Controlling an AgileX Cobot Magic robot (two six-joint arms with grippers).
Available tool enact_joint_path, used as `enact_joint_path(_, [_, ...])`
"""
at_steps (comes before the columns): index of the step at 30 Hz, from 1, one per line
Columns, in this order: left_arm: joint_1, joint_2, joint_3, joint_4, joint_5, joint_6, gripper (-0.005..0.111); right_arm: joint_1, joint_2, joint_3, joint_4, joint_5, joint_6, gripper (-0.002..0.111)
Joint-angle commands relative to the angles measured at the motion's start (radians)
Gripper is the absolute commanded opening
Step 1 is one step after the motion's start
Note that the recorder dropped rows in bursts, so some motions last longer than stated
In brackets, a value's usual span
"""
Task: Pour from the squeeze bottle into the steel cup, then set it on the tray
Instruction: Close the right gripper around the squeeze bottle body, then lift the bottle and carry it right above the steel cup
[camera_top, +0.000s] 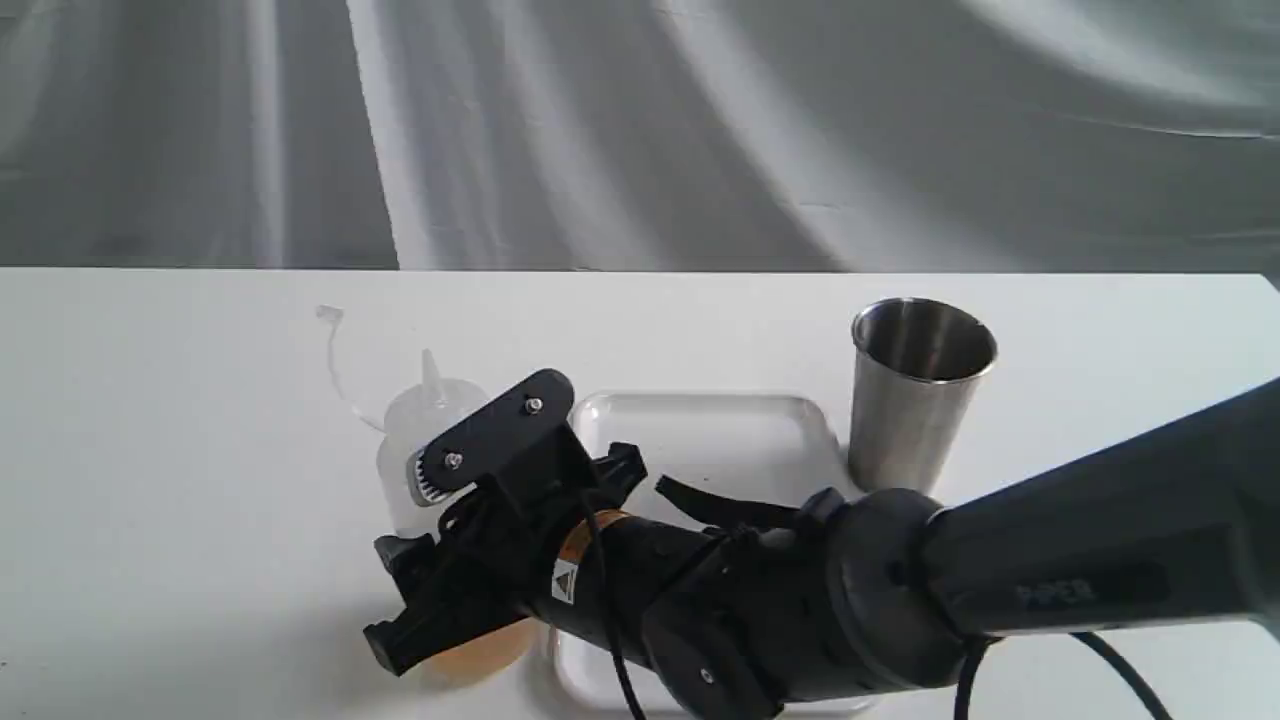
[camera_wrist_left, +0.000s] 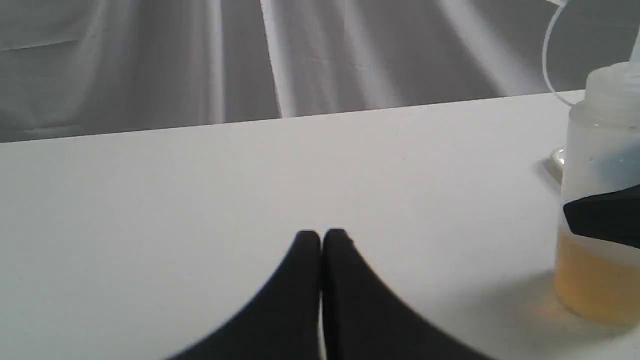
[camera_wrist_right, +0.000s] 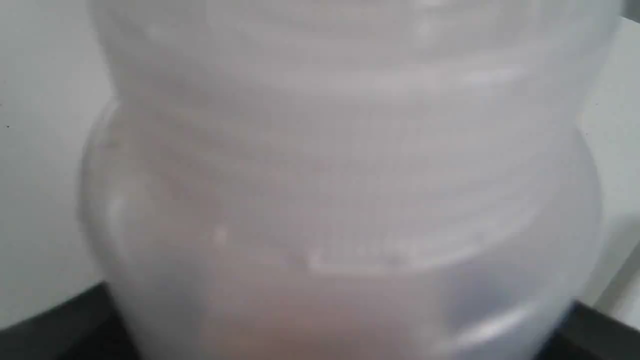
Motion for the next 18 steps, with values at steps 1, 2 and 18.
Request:
enact_joint_path(1, [0.002, -0.003, 0.004, -0.001, -0.007, -0.005, 0.000, 0.001, -0.010, -0.007, -0.017, 0.000, 0.005, 0.016])
enact_joint_path(2, [0.002, -0.003, 0.004, -0.001, -0.007, -0.002, 0.000, 0.001, -0.015, -0.007, -0.017, 0.000, 0.005, 0.014])
enact_joint_path(18, [0.002, -0.003, 0.004, -0.001, -0.007, -0.005, 0.000, -0.060, -0.220, -0.003, -0.080, 0.183, -0.003, 0.009])
